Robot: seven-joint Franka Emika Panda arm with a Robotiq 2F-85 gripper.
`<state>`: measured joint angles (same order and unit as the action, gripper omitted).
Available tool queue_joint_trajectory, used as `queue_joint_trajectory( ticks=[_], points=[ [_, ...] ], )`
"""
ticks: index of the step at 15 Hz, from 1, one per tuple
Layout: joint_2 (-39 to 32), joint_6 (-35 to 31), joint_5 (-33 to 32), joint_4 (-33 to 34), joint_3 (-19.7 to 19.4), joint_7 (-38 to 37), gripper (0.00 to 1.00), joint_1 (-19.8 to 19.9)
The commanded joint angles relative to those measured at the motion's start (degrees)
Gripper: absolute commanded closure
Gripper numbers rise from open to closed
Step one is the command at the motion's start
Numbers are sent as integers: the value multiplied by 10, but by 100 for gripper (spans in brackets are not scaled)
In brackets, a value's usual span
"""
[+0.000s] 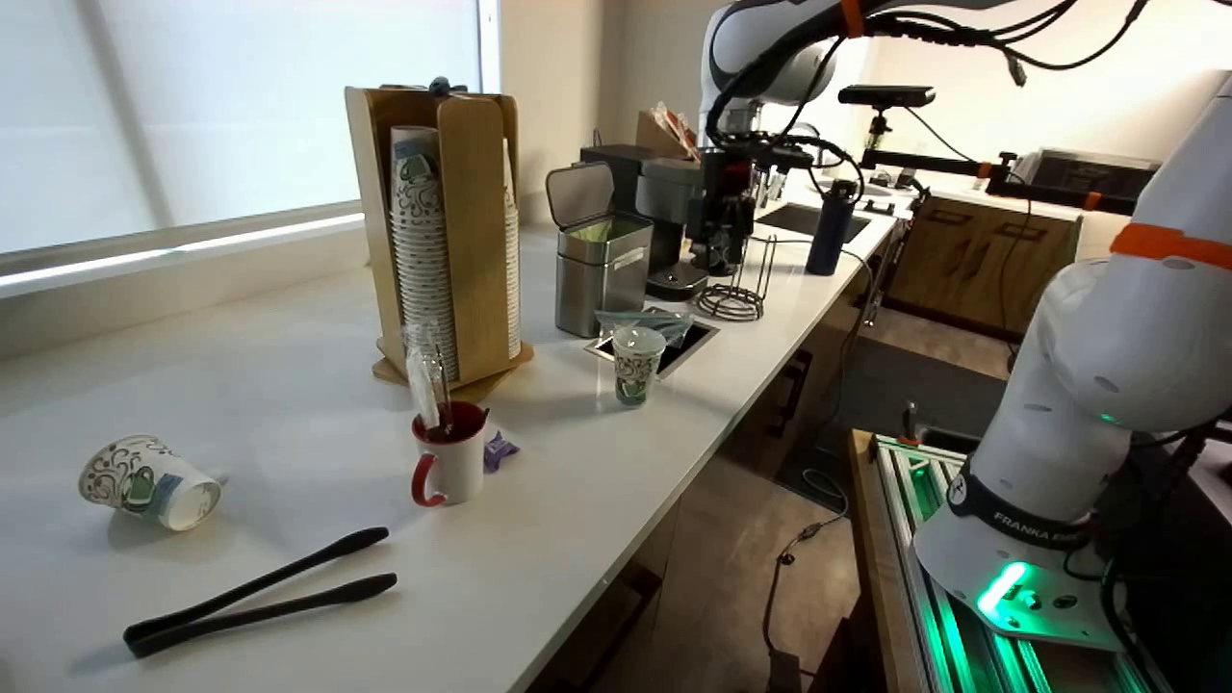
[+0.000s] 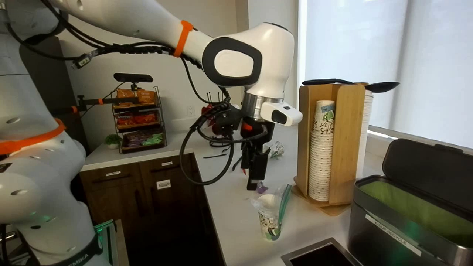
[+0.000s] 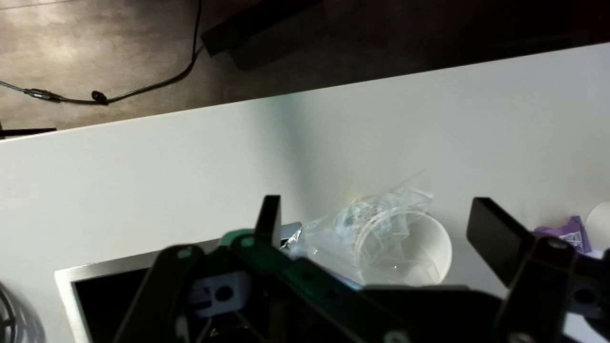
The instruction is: Remove the tongs from the cup, then move the paper towel roll to the left
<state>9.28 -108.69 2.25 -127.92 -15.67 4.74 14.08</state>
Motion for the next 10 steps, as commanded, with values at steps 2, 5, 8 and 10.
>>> queue_joint_trajectory(
  ticks=[2,5,8,10],
  points=[
    [-19,-38,-12,26,-16,-30,0,23],
    [-45,-85,-1,67,-51,-48,0,54],
    [-79,-128,22,110,-84,-59,0,83],
    [-101,-146,42,138,-101,-74,0,100]
  ],
)
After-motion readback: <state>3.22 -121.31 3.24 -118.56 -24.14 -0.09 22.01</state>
